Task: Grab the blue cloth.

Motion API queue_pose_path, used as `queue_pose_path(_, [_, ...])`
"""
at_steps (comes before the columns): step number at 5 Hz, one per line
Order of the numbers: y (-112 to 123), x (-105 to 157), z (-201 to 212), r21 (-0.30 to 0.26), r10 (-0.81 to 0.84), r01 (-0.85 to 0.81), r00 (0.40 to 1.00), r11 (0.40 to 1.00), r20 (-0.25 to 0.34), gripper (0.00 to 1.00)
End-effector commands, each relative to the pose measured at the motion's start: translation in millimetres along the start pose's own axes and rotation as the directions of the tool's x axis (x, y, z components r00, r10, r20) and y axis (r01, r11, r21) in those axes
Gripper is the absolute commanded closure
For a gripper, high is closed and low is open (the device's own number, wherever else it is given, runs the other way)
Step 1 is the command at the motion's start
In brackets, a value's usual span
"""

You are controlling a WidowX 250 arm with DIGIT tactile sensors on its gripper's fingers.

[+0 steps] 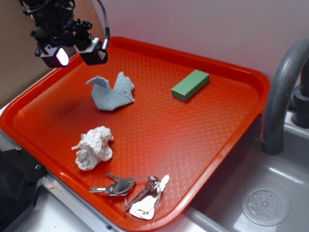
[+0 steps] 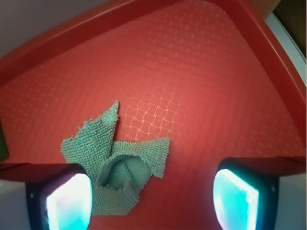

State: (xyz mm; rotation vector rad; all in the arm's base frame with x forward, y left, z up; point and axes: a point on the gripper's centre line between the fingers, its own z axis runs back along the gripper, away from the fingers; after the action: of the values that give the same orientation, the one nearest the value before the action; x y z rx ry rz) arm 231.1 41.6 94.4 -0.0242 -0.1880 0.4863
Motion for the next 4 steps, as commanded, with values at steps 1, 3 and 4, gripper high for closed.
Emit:
queue_pose_path(1, [7, 9, 7, -0.005, 0.024, -0.024, 0.999, 1.000, 0.037, 0.00])
queue_pose_path(3, [-27, -10, -31, -0.093, -0.208, 0.201, 0.976, 0.975, -0.071, 0.00])
queue_pose_path(4, [-41, -21, -56, -0.025, -0.214, 0.212, 0.974, 0.977, -0.071, 1.00])
